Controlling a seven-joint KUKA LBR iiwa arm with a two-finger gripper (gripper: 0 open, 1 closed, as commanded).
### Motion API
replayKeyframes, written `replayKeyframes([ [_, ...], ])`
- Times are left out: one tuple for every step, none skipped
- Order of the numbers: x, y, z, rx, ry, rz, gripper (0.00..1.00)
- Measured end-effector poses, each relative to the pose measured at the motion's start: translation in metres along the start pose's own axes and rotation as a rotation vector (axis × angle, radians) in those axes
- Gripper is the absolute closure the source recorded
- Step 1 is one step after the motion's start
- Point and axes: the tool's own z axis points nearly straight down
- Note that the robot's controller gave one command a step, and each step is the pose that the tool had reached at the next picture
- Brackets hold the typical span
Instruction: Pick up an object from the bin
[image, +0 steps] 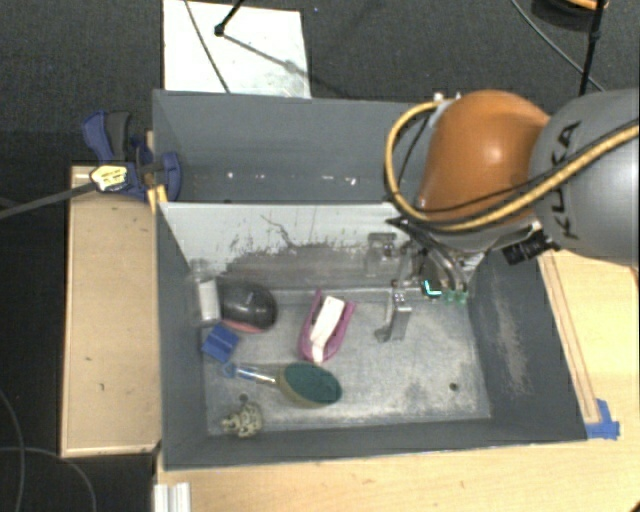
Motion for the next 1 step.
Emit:
replayKeyframes([
  [0.0379, 0.0786, 0.1507, 0.0, -0.01, -0.188, 0.0],
])
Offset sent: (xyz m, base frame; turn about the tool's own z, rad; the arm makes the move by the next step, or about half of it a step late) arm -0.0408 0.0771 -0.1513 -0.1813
